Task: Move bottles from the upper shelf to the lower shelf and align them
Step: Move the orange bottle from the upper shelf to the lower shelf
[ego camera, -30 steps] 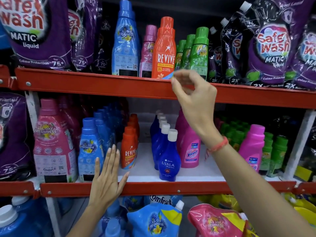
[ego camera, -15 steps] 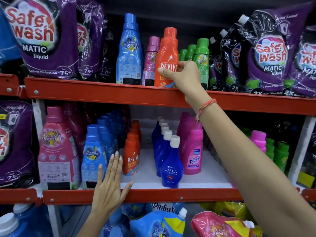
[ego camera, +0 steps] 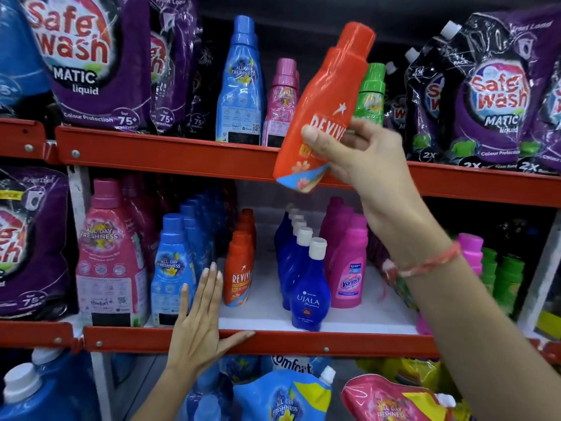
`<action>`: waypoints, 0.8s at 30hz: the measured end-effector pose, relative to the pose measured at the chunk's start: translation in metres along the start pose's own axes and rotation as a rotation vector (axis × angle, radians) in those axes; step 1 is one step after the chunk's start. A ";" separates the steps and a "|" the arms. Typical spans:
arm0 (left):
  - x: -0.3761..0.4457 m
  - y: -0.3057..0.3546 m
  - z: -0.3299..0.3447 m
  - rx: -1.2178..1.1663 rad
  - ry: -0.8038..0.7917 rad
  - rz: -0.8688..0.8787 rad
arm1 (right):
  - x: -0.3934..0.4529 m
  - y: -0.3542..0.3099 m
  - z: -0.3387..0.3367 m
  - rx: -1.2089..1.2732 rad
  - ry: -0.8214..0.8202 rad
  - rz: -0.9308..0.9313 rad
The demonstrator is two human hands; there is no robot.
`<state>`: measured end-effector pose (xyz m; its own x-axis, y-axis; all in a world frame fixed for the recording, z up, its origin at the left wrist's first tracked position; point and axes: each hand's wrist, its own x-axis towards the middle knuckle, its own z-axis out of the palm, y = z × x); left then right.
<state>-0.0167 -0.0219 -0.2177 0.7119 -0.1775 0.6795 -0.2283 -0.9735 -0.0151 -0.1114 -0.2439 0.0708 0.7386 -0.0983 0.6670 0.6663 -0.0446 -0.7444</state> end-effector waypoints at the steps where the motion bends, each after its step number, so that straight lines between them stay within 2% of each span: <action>1: 0.000 0.000 0.000 -0.002 0.000 0.000 | -0.010 0.007 0.001 0.017 -0.014 0.014; 7: 0.000 0.001 -0.001 -0.038 -0.009 -0.009 | -0.057 0.077 0.016 -0.048 -0.022 0.127; 16: 0.000 0.000 -0.002 -0.014 -0.073 -0.024 | -0.086 0.189 0.046 -0.351 -0.086 0.305; 24: 0.001 -0.001 0.000 -0.007 -0.066 -0.027 | -0.088 0.234 0.066 -0.435 -0.081 0.409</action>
<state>-0.0161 -0.0213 -0.2169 0.7597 -0.1607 0.6302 -0.2133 -0.9770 0.0080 -0.0136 -0.1806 -0.1603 0.9430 -0.1178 0.3114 0.2359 -0.4236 -0.8746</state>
